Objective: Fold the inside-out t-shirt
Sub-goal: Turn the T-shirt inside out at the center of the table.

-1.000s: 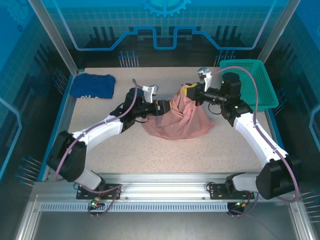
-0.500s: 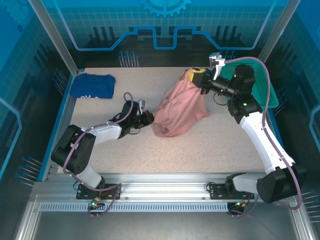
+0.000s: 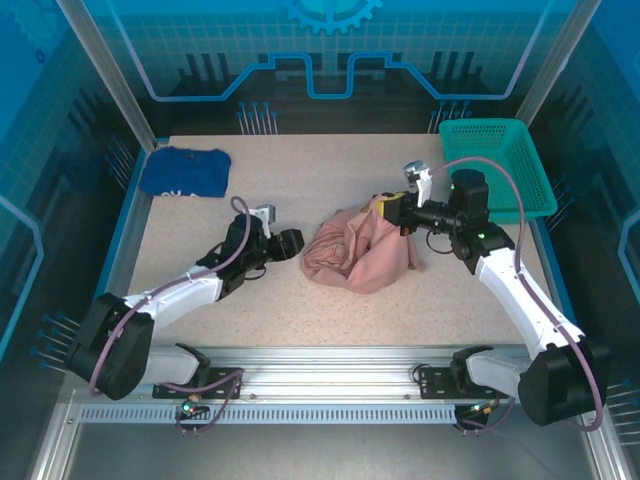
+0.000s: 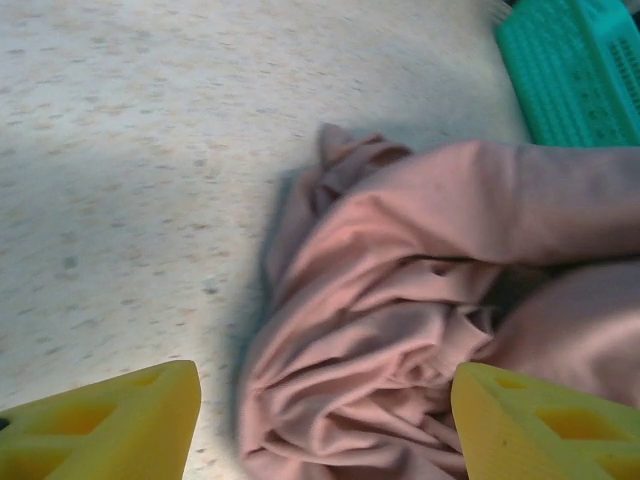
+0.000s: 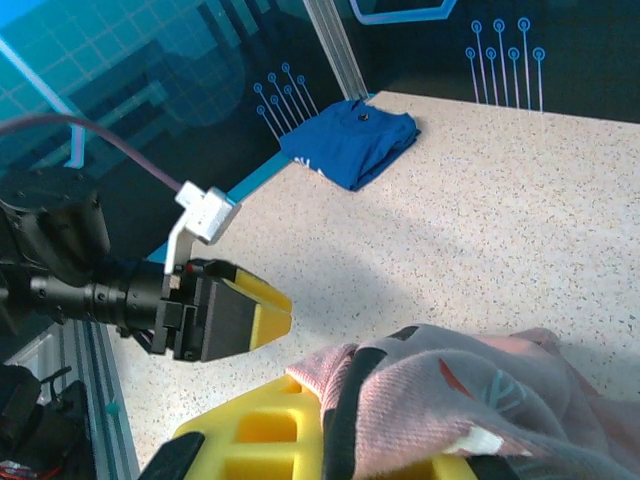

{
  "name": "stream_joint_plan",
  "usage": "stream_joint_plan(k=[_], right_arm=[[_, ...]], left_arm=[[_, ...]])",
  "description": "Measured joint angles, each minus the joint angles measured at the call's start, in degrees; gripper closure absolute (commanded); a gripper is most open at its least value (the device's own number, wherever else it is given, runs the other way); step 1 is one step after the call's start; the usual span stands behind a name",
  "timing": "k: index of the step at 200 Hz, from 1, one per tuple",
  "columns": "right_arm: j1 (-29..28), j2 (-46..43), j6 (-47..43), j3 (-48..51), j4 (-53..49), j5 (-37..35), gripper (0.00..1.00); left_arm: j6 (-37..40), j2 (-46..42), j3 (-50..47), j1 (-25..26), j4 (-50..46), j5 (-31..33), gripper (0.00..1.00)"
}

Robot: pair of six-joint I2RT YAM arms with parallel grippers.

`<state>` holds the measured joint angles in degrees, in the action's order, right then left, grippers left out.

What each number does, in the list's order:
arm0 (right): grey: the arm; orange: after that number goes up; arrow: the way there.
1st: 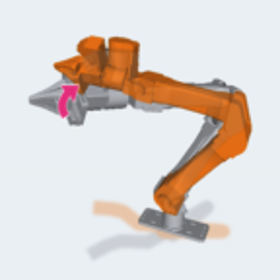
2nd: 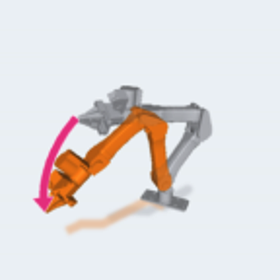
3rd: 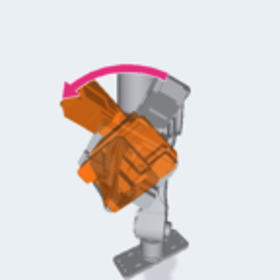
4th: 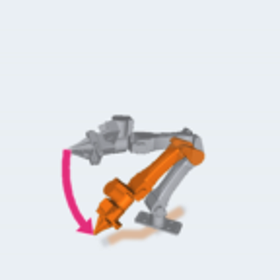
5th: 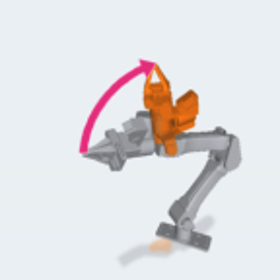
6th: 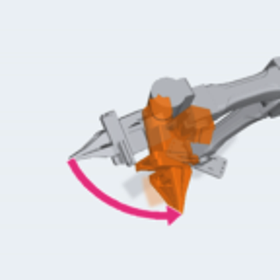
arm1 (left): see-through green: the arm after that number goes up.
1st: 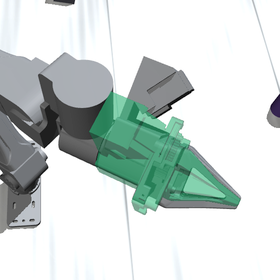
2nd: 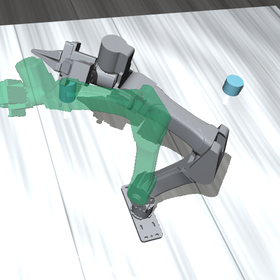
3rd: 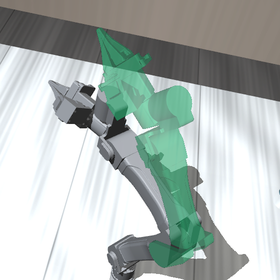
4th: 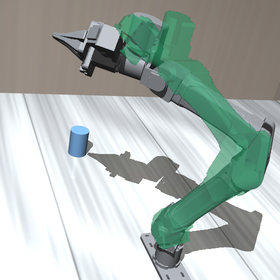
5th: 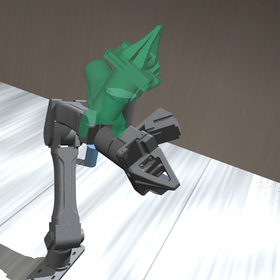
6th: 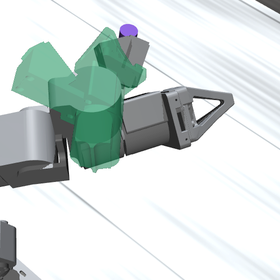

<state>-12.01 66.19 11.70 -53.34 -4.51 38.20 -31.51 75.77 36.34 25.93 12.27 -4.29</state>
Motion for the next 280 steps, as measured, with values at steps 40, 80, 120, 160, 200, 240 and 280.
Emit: stream_joint_plan(k=[40,80,120,160,200,240,280], right_arm=[[0.5,-1.5,-0.9,0.2,-0.6,0.0,1.0],[0.5,-2.1,-1.3,0.2,-1.5,-0.2,1.0],[0.7,-2.6,-1.5,0.2,-2.0,-0.3,1.0],[1.1,-2.7,-1.5,0.2,-2.0,-0.7,1.0],[2.0,-3.2,-0.9,0.2,-2.1,-1.7,1.0],[2.7,-5.5,3.4,-1.6,-3.3,-4.1,1.0],[2.8,-10.1,5.3,-2.8,-4.7,-7.2,1.0]], left_arm=[[3.0,10.7,10.4,6.1,-1.5,-6.2,0.36],[5.1,19.1,15.6,7.9,-3.7,-9.6,0.5],[5.1,23.0,17.6,7.9,-4.5,-12.5,0.53],[5.2,25.1,20.0,7.9,-4.5,-13.7,0.72],[5.5,25.6,20.9,7.6,-4.3,-14.1,1.0],[4.2,20.2,20.5,3.8,-2.4,-15.5,1.0],[2.6,5.6,17.8,-1.4,2.2,-15.7,1.0]])
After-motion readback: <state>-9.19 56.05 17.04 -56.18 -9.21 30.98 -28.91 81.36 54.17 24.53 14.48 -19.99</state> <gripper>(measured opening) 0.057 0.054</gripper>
